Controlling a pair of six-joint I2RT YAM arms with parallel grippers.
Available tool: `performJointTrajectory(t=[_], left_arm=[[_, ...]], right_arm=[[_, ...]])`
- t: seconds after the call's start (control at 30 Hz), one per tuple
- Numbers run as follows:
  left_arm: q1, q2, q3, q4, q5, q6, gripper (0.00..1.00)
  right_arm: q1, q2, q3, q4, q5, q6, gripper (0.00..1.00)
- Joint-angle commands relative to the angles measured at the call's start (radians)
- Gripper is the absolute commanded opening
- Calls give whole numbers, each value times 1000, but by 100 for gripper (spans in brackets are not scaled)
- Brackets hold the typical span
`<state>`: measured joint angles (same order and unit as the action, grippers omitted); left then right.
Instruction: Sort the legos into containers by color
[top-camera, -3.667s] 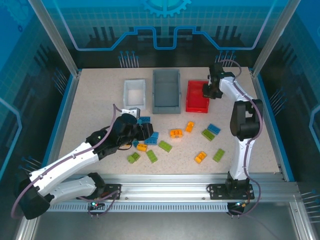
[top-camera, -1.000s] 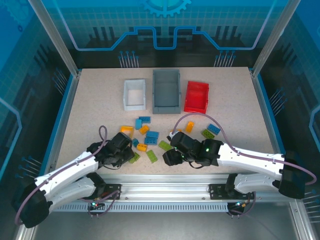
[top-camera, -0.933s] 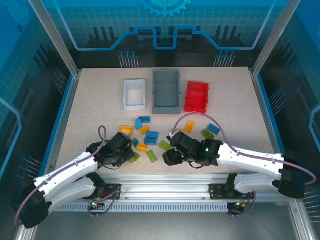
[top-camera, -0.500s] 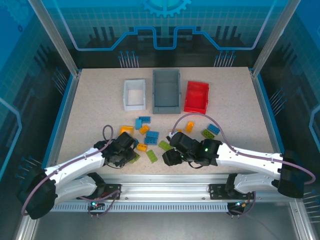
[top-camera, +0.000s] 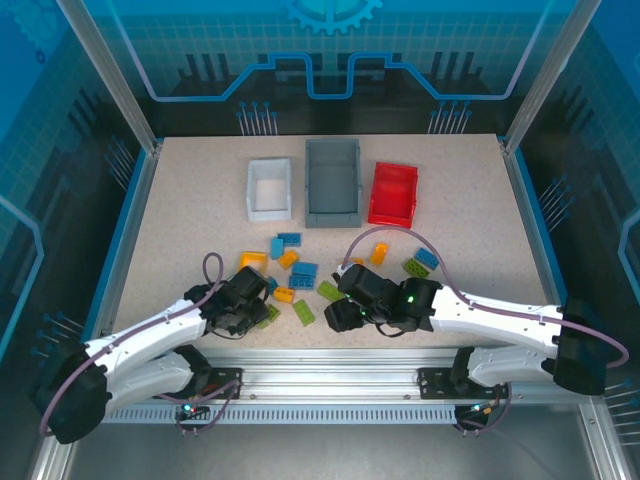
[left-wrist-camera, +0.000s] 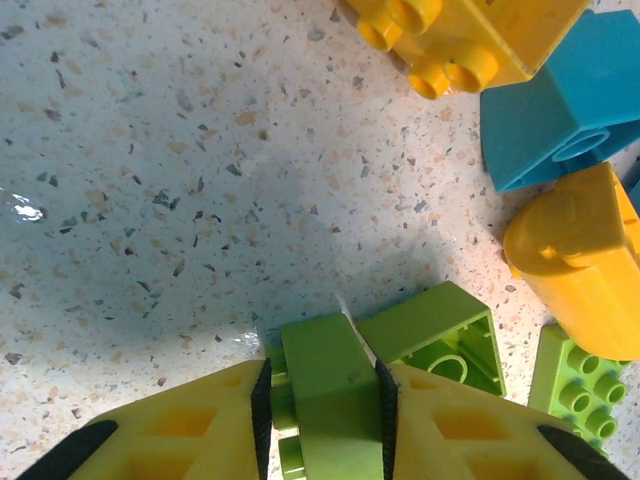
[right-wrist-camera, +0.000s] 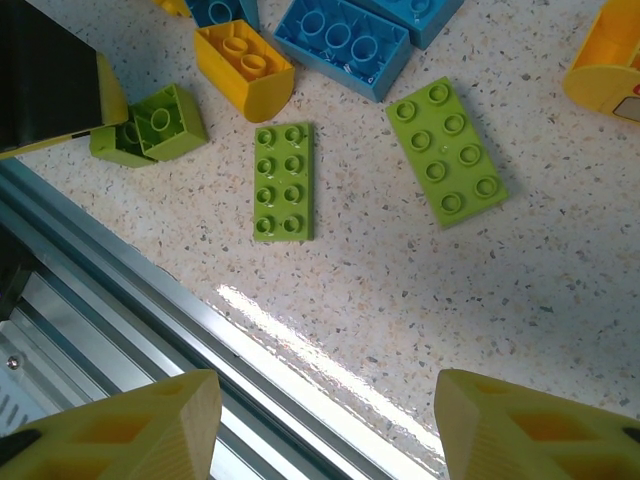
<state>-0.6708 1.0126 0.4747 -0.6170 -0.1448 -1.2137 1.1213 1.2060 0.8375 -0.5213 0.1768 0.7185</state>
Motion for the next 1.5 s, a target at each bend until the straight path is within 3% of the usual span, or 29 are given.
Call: performJointTrajectory(t=[0.0, 0.13, 0.27, 0.53, 0.67, 0.77, 0.9, 1.07, 1.3, 1.47], left_arm=[[-4, 47, -22, -18, 8, 9, 35], [-4, 82, -20, 0, 14, 20, 35], [-5, 56, 1, -26, -15, 35, 23], [7, -8, 98, -134, -95, 103, 19], [74, 8, 223, -175, -107, 217, 19], [176, 69, 344, -153, -79, 346, 19], [297, 268, 551, -82, -29, 525, 19], [376, 598, 828, -3, -42, 682, 19], [463, 1054, 1275, -57, -28, 759, 19], [478, 1215, 1420, -105, -11, 779, 20]], right_arm=[[17, 8, 28, 11, 14, 13, 60], [16, 10, 30, 16, 16, 12, 60], [17, 12, 35, 18, 22, 15, 60], [17, 15, 37, 26, 34, 14, 60], [15, -7, 36, 60, 63, 5, 60], [15, -48, 37, 142, 119, -3, 60], [5, -129, -36, 371, 240, -36, 64], [-91, -119, -57, 537, 278, -78, 65], [-172, -82, 6, 492, 228, -93, 66], [-185, -98, -23, 456, 230, -61, 66]])
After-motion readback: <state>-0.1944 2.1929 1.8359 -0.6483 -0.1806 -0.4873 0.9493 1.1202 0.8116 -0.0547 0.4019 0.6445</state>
